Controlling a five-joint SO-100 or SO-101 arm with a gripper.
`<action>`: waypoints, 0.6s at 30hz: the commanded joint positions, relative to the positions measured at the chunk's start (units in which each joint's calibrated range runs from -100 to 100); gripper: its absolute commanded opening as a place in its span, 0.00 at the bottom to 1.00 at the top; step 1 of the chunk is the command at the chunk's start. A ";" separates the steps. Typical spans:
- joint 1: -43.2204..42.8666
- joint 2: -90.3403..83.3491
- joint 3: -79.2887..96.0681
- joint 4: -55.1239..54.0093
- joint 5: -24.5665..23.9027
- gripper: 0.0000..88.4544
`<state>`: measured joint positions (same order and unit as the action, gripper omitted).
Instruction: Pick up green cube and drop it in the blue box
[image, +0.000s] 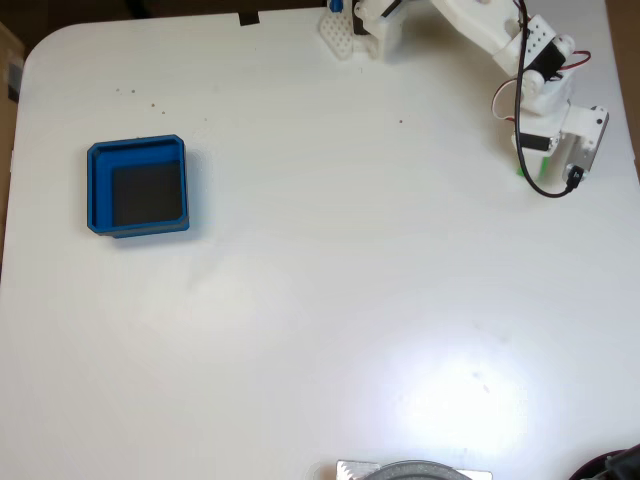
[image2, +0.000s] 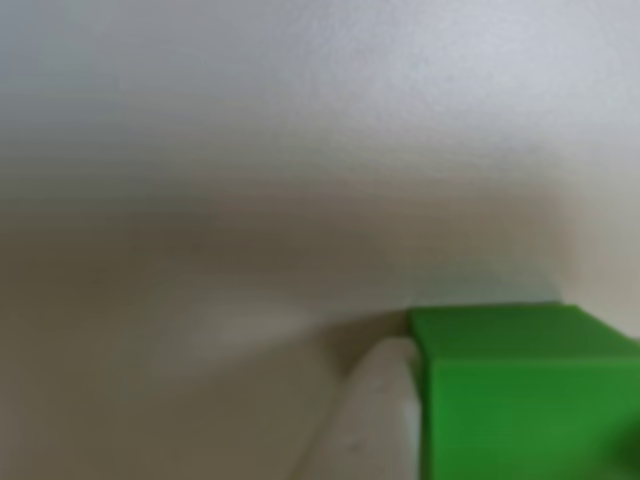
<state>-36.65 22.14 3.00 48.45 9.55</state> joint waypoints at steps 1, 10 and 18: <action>0.01 -1.40 -2.82 -1.04 -0.05 0.05; 0.01 -2.49 -3.09 5.16 -0.05 0.05; 0.01 -8.51 -3.36 16.00 -0.10 0.05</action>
<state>-36.65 20.38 2.55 60.45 9.55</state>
